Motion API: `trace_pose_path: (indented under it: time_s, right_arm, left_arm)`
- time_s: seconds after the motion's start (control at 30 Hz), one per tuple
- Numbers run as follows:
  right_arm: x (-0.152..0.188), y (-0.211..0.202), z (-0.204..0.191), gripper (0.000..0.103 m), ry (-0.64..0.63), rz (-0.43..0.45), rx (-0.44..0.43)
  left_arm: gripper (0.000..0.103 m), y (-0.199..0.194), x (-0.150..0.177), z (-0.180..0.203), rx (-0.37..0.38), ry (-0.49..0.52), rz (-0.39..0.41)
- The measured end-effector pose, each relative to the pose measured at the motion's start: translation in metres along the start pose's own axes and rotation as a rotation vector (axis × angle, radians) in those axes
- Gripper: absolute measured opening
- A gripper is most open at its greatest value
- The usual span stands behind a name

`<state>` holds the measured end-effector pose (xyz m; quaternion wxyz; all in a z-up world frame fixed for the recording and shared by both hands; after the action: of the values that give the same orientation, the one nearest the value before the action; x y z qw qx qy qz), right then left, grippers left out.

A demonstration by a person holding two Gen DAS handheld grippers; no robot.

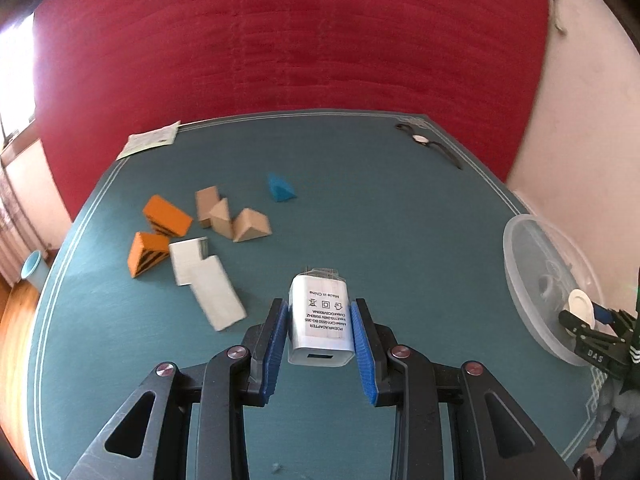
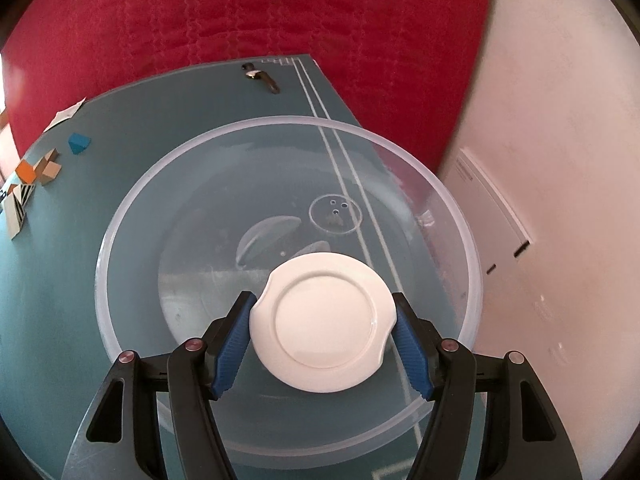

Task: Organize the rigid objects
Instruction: 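Carry charger with left tool and plate with right tool over clear basin, then open left gripper to drop charger in basin while right gripper releases plate inside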

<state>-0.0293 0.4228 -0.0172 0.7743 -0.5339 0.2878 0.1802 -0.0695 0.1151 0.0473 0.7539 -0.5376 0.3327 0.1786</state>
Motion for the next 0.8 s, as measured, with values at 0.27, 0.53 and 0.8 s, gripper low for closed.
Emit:
trace_pose_path:
  time_s: [0.27, 0.53, 0.8]
  right_arm:
    - [0.025, -0.017, 0.015, 0.068, 0.019, -0.024, 0.022]
    - [0.028, -0.023, 0.021, 0.068, 0.04, -0.014, 0.014]
    - [0.016, -0.021, 0.028, 0.068, 0.112, 0.056, 0.005]
  left_arm:
    - [0.034, 0.015, -0.005, 0.054, 0.089, 0.103, -0.025]
    - [0.034, 0.032, -0.007, 0.117, 0.225, 0.222, -0.037]
    - [0.034, 0.047, 0.0, 0.173, 0.33, 0.342, -0.062]
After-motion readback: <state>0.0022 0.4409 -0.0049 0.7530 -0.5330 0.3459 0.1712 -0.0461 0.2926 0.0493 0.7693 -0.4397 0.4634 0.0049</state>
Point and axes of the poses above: each gripper's, at about its wrist camera, not at the fingertips, and y roughly the way its jaws point, z to its right, x to its underside, the point moved 4 cm from there along y, roughly the way its jaws point, and after that the axes turned 13 degrees about x, right-handed, at the moved point
